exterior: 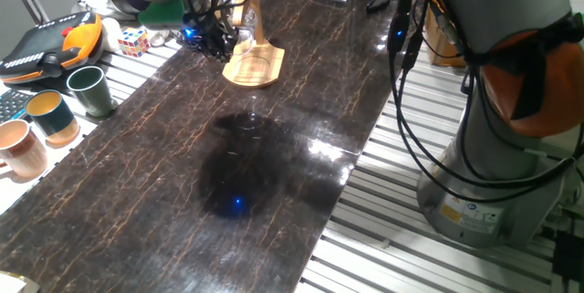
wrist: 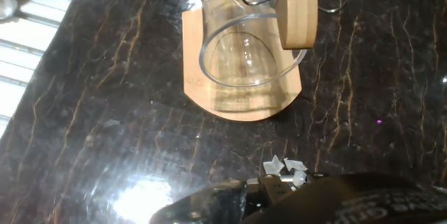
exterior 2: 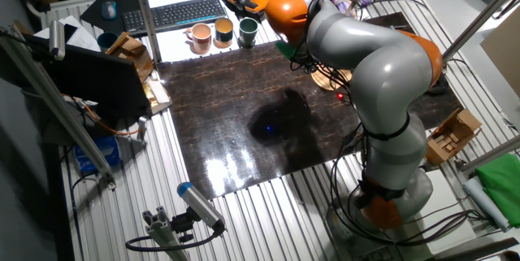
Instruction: Take the cup off the cup rack
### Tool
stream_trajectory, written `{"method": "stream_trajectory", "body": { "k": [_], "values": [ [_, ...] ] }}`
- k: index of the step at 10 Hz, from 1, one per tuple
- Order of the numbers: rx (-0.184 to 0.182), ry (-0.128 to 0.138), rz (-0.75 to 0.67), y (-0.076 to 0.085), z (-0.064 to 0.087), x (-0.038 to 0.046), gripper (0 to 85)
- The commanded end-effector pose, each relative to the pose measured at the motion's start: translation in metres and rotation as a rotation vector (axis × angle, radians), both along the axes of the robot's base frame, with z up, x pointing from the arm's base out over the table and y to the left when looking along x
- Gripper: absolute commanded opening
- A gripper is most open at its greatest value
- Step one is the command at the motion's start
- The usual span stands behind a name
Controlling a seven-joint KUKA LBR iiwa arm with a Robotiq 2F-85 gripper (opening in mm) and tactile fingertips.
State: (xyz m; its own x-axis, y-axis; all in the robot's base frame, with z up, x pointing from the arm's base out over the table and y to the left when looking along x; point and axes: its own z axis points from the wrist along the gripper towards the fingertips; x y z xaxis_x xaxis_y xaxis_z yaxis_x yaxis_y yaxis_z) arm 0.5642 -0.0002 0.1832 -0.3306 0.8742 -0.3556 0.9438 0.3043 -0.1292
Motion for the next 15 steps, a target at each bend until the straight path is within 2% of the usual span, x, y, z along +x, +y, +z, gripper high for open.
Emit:
{"method": "stream_trajectory", "body": {
  "k": [1,2,4,6,9,10,13,14,15],
  "values": [
    [0.020,-0.008,0.004,0.000,0.000,-0.0001,0.7],
    [0.006,-0.010,0.004,0.000,0.000,-0.0001,0.7],
    [0.026,-0.008,0.013,0.000,0.000,-0.0001,0.7],
    [0.032,-0.027,0.022,0.000,0.000,-0.0001,0.7],
    [0.001,-0.055,-0.014,-0.004,-0.008,0.0158,0.7],
    [0.012,-0.064,-0.027,-0.013,-0.012,0.0194,0.7],
    [-0.039,-0.100,-0.047,-0.026,-0.017,0.0343,0.7],
    [-0.047,-0.119,-0.043,-0.029,-0.016,0.0367,0.7],
    [-0.060,-0.127,-0.044,-0.031,-0.016,0.0401,0.7]
  ]
}}
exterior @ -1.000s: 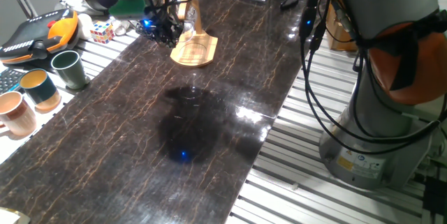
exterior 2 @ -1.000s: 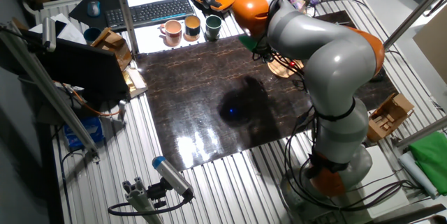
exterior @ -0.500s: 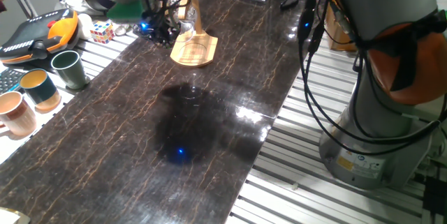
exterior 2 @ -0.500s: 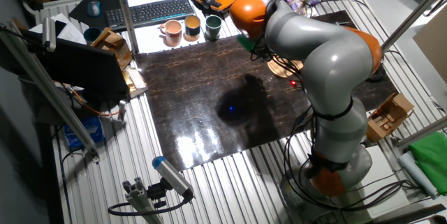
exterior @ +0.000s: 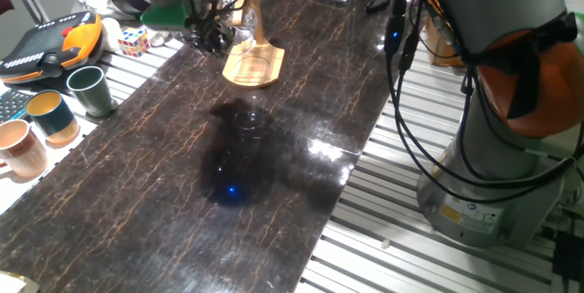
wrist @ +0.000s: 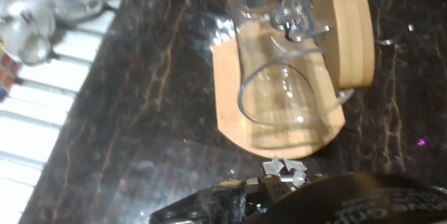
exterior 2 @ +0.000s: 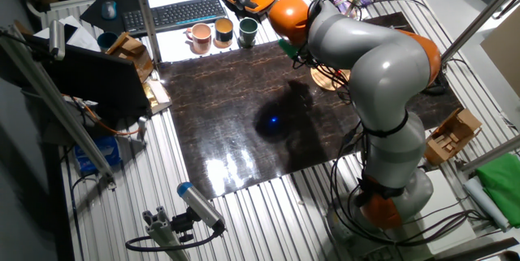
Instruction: Take the cup off the cup rack
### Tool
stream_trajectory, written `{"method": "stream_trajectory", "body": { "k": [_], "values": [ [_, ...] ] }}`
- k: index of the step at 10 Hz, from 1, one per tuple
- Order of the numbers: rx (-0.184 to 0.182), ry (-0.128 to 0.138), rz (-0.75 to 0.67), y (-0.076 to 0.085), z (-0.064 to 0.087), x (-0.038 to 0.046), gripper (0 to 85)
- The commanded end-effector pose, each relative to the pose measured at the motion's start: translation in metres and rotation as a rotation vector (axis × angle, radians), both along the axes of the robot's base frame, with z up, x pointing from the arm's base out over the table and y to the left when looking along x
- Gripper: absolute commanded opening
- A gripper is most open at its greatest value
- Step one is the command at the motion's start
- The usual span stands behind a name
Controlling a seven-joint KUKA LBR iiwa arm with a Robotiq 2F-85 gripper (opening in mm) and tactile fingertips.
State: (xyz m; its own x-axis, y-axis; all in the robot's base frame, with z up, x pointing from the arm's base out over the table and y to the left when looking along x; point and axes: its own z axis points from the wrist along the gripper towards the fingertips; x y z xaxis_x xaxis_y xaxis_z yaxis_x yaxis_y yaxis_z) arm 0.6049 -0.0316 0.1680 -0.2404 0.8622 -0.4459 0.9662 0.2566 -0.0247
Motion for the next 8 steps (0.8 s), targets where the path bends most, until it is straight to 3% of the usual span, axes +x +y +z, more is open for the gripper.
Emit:
{"method": "stream_trajectory", "body": {
  "k": [1,3,5,7,8],
  "values": [
    [-0.008,0.000,0.001,-0.002,0.001,0.0020,0.7],
    [-0.010,0.000,-0.007,-0.006,0.004,0.0063,0.7],
    [-0.003,-0.025,-0.068,-0.008,0.012,0.0090,0.7],
    [-0.030,-0.036,-0.087,-0.010,0.011,0.0105,0.7],
    [-0.039,-0.029,-0.079,-0.012,0.010,0.0123,0.7]
  ]
}}
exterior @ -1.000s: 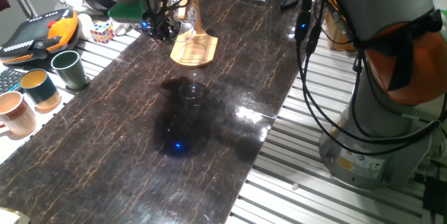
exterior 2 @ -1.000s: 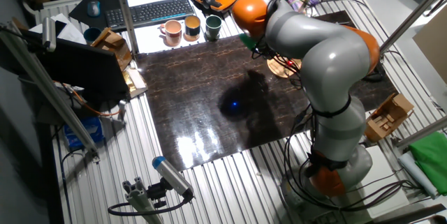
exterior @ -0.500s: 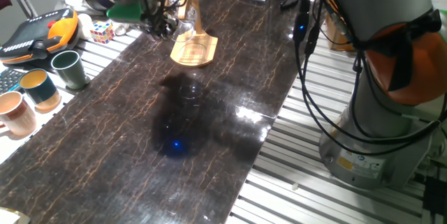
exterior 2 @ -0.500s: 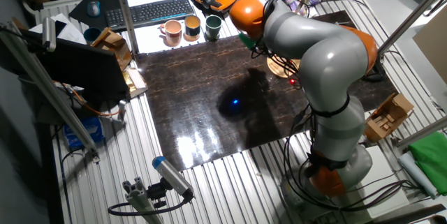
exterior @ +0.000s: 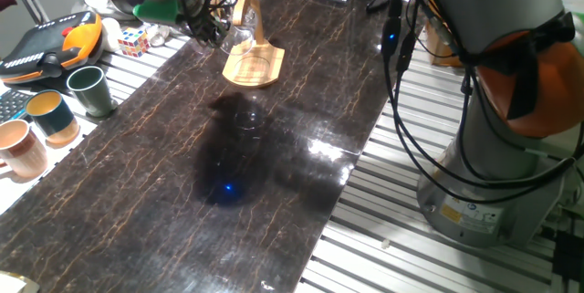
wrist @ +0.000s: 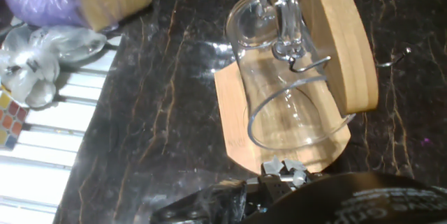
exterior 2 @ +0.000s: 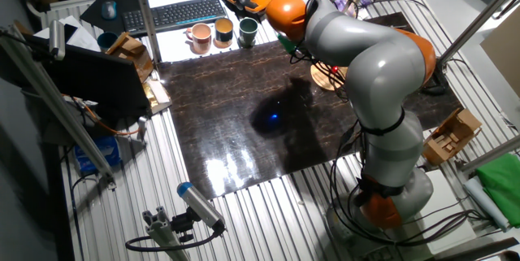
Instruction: Take the cup off the cup rack
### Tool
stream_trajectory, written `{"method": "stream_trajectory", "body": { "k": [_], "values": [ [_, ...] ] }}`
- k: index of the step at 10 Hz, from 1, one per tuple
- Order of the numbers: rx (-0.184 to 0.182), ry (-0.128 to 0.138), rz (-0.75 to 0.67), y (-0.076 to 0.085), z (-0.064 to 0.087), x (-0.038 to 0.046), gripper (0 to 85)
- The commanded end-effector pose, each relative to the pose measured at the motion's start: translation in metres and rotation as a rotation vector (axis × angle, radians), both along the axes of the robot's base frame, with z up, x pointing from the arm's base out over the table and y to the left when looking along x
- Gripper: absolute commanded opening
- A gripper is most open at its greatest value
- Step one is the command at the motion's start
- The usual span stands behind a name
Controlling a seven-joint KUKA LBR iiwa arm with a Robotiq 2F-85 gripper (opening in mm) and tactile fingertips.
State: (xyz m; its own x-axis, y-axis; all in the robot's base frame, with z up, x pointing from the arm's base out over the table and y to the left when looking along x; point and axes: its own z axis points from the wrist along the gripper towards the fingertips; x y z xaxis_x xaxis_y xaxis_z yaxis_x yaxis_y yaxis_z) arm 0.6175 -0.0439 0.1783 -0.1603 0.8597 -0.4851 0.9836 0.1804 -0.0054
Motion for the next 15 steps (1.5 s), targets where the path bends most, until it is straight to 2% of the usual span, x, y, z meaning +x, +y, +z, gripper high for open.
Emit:
{"method": "stream_trajectory", "body": {
  "k": [1,2,5,7,8,9,12,15],
  "values": [
    [-0.008,0.005,0.006,-0.002,0.000,0.0010,0.7],
    [-0.012,0.013,0.014,-0.004,0.000,0.0012,0.7],
    [-0.009,-0.012,0.005,-0.007,0.001,0.0012,3.0],
    [-0.013,-0.036,-0.018,-0.007,0.001,0.0016,24.7],
    [-0.008,-0.051,-0.032,-0.007,0.001,0.0018,29.0],
    [-0.013,-0.049,-0.026,-0.007,0.001,0.0018,33.7],
    [-0.035,-0.038,0.004,-0.010,0.000,0.0022,34.3],
    [-0.041,-0.035,-0.001,-0.015,-0.004,0.0035,34.0]
  ]
}}
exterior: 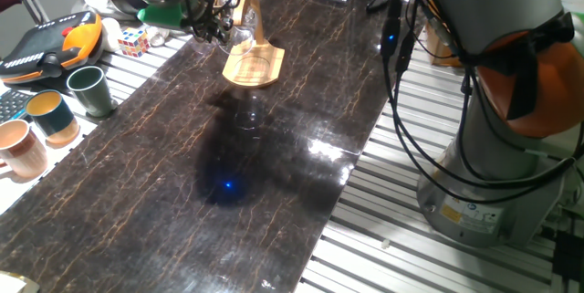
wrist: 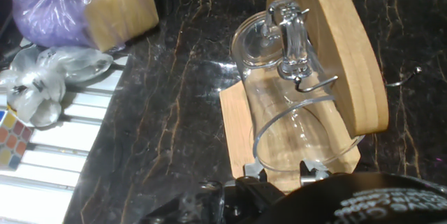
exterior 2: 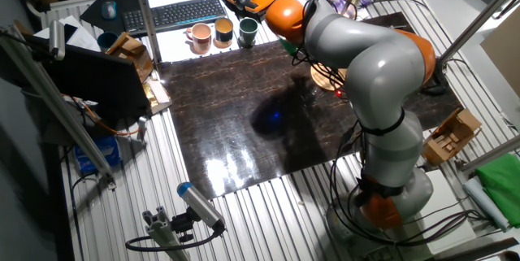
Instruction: Take the cup off the cup rack
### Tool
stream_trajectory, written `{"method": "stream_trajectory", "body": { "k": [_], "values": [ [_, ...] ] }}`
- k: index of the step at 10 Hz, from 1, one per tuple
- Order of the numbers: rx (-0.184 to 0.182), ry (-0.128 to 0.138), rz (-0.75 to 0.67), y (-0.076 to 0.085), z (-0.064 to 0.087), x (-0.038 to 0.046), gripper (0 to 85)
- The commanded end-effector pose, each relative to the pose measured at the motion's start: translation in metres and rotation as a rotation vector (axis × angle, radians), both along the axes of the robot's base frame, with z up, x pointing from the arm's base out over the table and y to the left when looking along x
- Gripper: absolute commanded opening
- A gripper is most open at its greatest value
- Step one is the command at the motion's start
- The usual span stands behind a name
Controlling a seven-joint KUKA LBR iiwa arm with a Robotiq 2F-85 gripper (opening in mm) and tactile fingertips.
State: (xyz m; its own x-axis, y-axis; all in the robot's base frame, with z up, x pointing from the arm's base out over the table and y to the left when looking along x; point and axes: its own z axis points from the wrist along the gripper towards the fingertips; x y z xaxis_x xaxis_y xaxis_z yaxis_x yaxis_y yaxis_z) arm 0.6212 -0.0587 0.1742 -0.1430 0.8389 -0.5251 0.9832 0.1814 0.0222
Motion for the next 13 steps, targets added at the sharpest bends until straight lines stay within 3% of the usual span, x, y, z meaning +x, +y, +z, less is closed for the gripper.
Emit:
{"method": "stream_trajectory", "body": {
  "k": [1,7,11,12,13],
  "values": [
    [0.000,0.000,0.002,-0.0016,-0.0016,0.0016,34.0],
    [-0.023,-0.010,-0.008,-0.0044,-0.0064,0.0059,38.7],
    [-0.007,-0.001,0.021,-0.0036,-0.0062,0.0060,38.0],
    [-0.014,-0.012,-0.008,-0.0036,-0.0061,0.0059,38.0],
    [-0.005,0.005,0.003,-0.0044,-0.0065,0.0061,38.0]
  ]
}}
